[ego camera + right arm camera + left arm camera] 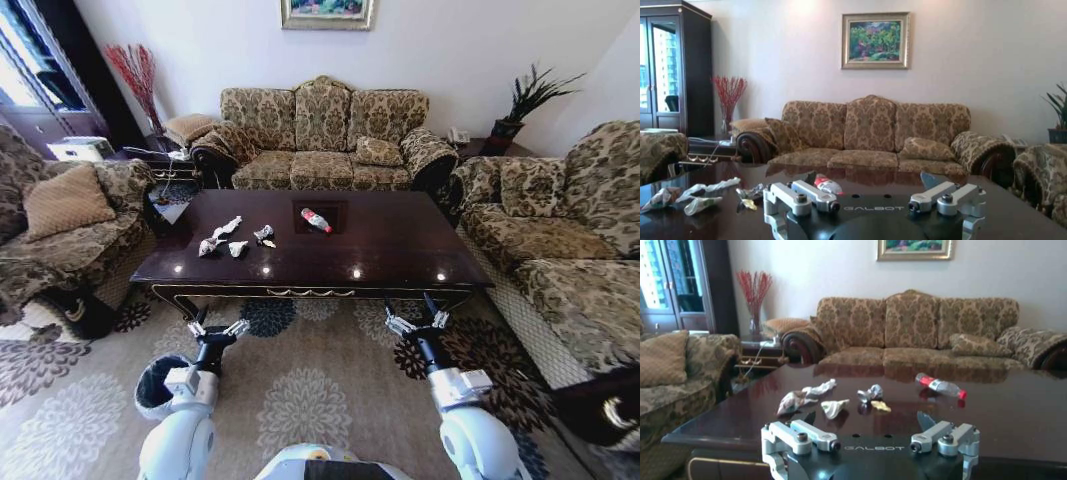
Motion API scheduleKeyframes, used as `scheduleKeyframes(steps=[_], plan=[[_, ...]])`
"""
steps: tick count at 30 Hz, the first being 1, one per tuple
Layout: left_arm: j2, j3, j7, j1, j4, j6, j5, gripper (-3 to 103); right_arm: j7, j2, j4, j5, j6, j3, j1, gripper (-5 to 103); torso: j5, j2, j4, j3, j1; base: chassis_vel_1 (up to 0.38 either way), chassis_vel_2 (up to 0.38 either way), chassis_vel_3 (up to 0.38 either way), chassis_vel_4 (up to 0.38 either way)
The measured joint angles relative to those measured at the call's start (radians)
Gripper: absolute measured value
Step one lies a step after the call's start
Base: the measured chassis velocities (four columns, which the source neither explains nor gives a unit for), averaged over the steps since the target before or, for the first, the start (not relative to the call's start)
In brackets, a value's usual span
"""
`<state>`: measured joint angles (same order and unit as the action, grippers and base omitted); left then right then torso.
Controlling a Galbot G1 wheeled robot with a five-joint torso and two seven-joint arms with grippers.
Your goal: Move to the front of the table and place the trash on the table into the trash bin.
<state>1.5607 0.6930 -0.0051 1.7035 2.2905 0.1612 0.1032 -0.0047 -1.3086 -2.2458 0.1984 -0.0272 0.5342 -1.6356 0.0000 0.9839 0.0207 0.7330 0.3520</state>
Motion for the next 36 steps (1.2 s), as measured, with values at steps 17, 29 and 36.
scheduleKeyframes(steps=[17,29,36], plan=[[0.000,0.001,0.009,0.010,-0.009,0.052,0.015,100,-0.008,-0.007,0.021,0.002,-0.021,-0.009,0.004,100,-0.0002,0.000,-0.0001,0.000,0.000,0.134,0.127,-0.134,-0.135],[-0.072,0.047,0.026,0.009,-0.125,0.063,0.031,101,-0.059,-0.010,0.042,0.066,-0.054,-0.027,0.019,100,-0.0003,0.000,0.0000,0.000,0.000,0.280,0.287,-0.290,-0.281],[-0.282,0.127,0.100,-0.013,-0.427,0.061,0.035,100,-0.125,-0.013,0.071,0.080,-0.082,-0.006,0.025,100,-0.0003,0.000,0.0004,0.000,0.000,0.068,0.061,-0.044,-0.075]])
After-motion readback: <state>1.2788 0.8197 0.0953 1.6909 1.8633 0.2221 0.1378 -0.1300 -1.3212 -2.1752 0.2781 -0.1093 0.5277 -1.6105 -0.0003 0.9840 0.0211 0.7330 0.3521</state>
